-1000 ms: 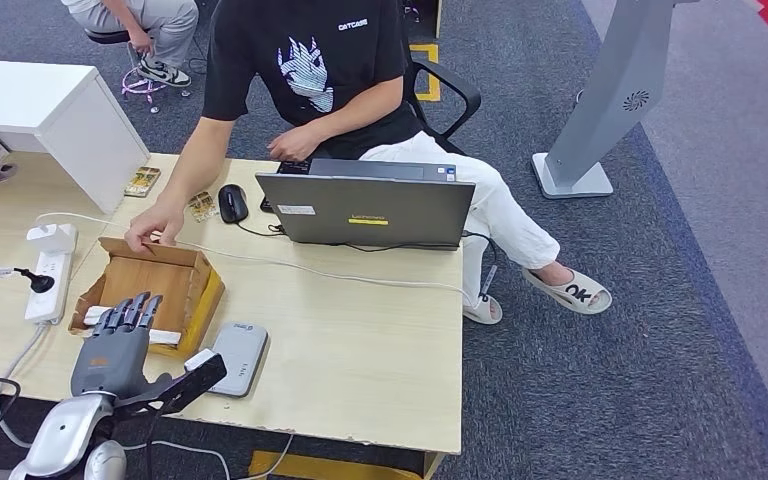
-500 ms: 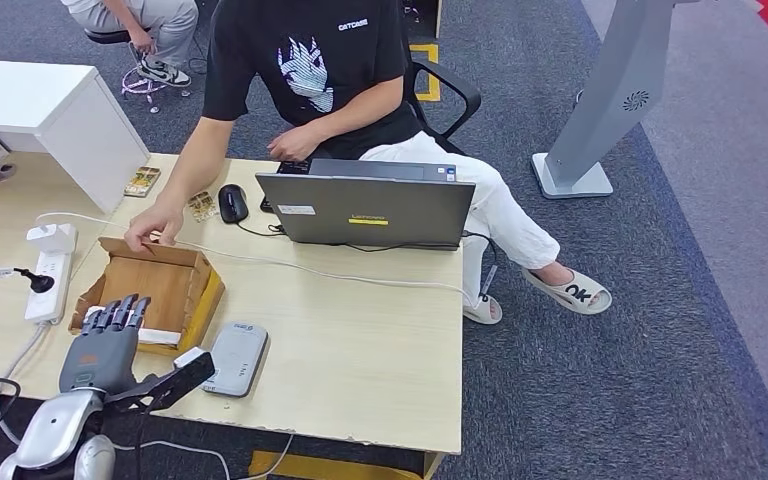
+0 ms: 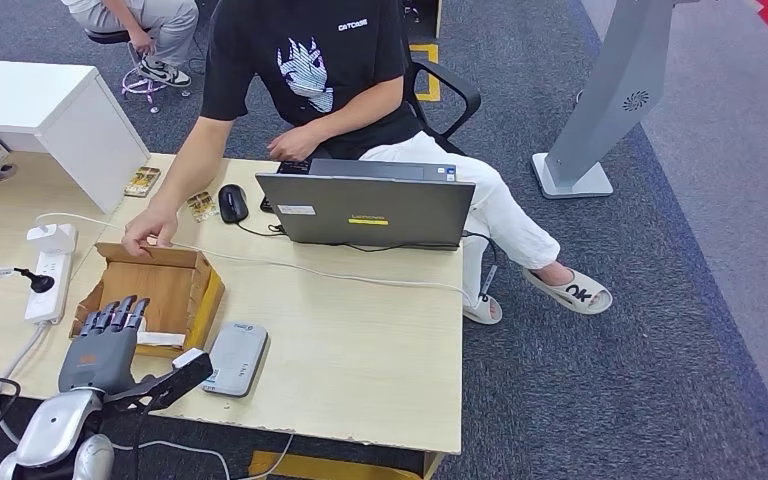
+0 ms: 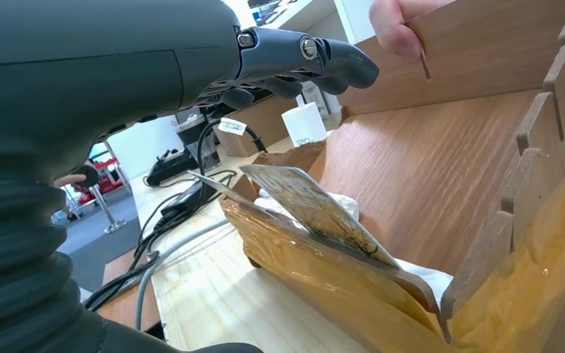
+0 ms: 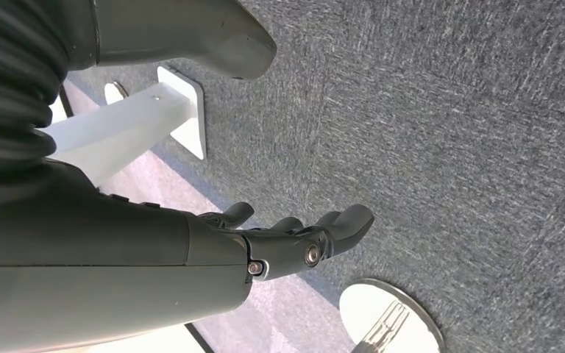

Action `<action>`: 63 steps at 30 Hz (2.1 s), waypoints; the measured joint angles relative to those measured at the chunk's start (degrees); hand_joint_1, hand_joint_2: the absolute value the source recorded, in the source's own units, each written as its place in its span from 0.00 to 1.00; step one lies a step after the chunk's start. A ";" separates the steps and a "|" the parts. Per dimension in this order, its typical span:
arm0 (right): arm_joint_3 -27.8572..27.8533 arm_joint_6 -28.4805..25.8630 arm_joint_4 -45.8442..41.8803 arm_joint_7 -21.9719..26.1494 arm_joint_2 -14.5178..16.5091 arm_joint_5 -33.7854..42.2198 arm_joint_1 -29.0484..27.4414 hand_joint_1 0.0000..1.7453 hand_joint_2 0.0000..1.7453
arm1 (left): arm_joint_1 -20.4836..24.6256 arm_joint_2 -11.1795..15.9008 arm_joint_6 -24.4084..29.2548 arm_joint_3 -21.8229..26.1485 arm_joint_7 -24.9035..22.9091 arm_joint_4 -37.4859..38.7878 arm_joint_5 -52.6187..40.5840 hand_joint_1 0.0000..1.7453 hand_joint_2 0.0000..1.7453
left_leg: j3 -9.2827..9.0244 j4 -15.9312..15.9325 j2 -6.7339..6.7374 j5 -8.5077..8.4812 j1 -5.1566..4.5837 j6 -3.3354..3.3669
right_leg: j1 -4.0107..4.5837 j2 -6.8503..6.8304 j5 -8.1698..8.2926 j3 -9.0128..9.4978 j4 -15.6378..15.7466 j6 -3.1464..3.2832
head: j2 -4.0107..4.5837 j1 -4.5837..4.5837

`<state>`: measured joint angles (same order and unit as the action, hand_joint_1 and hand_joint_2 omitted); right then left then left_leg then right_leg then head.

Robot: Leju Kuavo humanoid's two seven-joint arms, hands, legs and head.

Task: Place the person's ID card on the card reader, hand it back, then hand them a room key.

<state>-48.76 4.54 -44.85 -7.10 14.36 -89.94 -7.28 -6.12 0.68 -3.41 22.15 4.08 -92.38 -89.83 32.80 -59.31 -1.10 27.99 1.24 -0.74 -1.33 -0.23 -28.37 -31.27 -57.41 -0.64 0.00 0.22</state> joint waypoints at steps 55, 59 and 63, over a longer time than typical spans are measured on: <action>0.28 0.91 -0.26 -0.11 0.02 0.00 0.12 0.00 1.00 | 1.35 -0.75 4.67 -0.84 0.99 -5.21 5.87 1.00 1.00 | 0.00 0.00 0.03 0.01 0.00 0.00 | 0.00 0.05 0.00 -0.03 0.00 0.00 | 0.00 0.00; 0.26 1.39 -1.19 -0.07 0.18 0.00 0.09 0.00 1.00 | 2.88 -1.20 5.33 -0.53 1.75 -9.58 9.63 1.00 1.00 | 0.00 0.00 0.03 0.00 0.00 0.00 | 0.00 0.05 0.00 -0.02 0.00 0.00 | 0.00 0.01; 0.26 1.49 -1.81 -0.02 0.20 0.00 0.07 0.00 1.00 | 4.54 -1.67 5.94 0.14 2.48 -13.15 13.00 1.00 1.00 | -0.01 0.00 0.03 0.00 0.00 0.00 | 0.00 0.05 0.00 -0.02 0.00 0.00 | 0.00 0.00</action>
<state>-48.50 6.03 -46.66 -7.13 14.56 -89.94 -7.21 -1.57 -0.99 2.54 22.29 6.56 -105.53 -76.83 32.79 -59.31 -1.07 27.99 1.24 -0.74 -1.33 -0.18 -28.37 -31.30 -57.41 -0.64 0.00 0.22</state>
